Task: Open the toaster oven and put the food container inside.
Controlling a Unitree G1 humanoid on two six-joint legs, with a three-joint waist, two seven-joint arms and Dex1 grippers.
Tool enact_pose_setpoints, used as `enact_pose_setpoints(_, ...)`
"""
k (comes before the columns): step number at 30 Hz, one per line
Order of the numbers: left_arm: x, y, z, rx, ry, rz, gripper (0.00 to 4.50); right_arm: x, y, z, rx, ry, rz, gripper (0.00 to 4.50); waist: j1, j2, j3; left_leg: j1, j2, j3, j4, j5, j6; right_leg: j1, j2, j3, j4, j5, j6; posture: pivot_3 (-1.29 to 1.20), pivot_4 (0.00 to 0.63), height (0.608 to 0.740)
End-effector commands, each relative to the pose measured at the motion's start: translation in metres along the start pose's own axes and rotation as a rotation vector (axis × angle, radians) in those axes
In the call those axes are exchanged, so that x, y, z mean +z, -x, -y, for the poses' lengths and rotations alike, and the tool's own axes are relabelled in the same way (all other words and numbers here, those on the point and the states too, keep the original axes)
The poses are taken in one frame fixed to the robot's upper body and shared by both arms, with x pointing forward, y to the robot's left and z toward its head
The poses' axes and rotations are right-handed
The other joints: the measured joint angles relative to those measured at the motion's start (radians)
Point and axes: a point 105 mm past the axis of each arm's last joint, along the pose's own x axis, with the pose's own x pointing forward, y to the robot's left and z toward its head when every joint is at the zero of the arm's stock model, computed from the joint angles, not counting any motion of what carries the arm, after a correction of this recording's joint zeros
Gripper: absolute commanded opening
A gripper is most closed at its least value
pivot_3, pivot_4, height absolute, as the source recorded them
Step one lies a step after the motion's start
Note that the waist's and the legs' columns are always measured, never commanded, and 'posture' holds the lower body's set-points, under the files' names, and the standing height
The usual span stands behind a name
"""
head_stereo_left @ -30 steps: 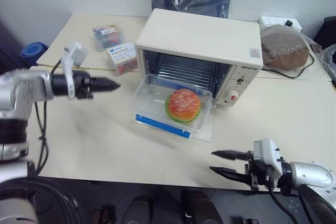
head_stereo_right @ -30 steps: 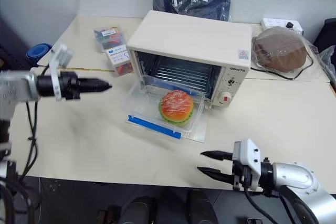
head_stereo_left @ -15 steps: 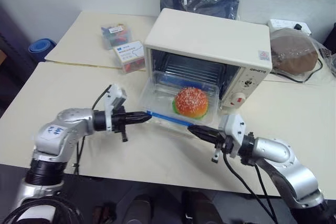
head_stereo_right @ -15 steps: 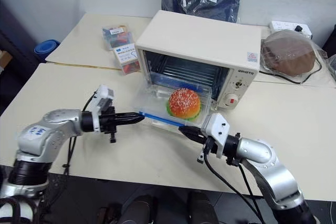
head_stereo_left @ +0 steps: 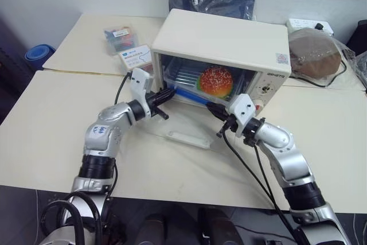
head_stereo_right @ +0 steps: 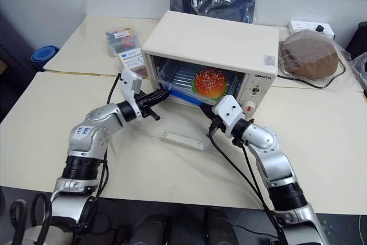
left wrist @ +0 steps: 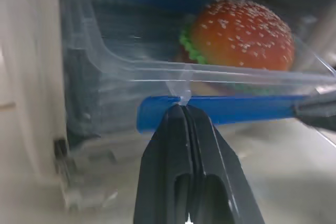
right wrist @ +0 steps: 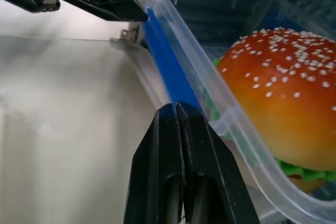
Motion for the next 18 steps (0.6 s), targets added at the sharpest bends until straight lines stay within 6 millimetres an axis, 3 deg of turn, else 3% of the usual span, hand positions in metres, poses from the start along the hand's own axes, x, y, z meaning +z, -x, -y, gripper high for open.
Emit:
enact_pose_setpoints(1,0.016,-0.004,0.003,-0.015,-0.058,0.053,0.00,0.004,-0.005,0.020,-0.092,0.058,0.008,0.06,-0.002,0.000,0.000,0.000,0.000,0.001,0.000,0.000,0.000,-0.001,0.000,0.000,0.000,0.000,0.000,0.00,0.150,0.740)
enact_pose_setpoints(6,0.016,0.000,0.000,0.001,-0.063,0.063,0.00,0.008,-0.010,0.024,-0.109,0.017,0.032,0.06,-0.001,0.000,0.000,0.000,0.000,0.000,0.001,0.000,0.000,-0.001,0.000,0.000,0.000,0.000,0.000,0.00,0.150,0.740)
enact_pose_setpoints(9,0.015,0.022,0.008,-0.055,-0.150,0.030,0.00,0.013,0.005,0.010,-0.029,-0.076,0.050,0.06,-0.001,0.000,0.000,0.000,0.000,0.000,-0.001,0.000,0.000,-0.001,-0.001,0.001,0.001,0.000,0.000,0.00,0.150,0.740)
enact_pose_setpoints(13,0.023,0.067,0.021,-0.171,-0.182,0.047,0.85,0.024,0.039,-0.015,0.155,-0.114,0.071,0.00,0.000,0.000,0.000,-0.002,0.001,-0.002,-0.004,0.000,-0.001,-0.001,0.000,0.000,-0.002,0.000,0.000,0.00,0.150,0.740)
enact_pose_setpoints(16,0.025,0.118,0.031,-0.336,-0.358,0.046,1.81,0.018,0.072,-0.004,0.140,-0.128,0.031,0.00,-0.002,0.001,0.000,-0.001,0.001,-0.001,-0.003,0.000,0.000,0.000,-0.001,0.001,-0.004,0.000,0.000,0.00,0.150,0.740)
enact_pose_setpoints(18,0.015,0.146,0.029,-0.412,-0.410,-0.043,2.39,-0.003,0.093,0.004,0.152,-0.082,-0.080,0.00,0.001,0.001,0.000,0.003,0.001,-0.001,-0.003,0.000,0.001,0.004,-0.001,0.000,-0.009,0.000,0.000,0.00,0.150,0.740)
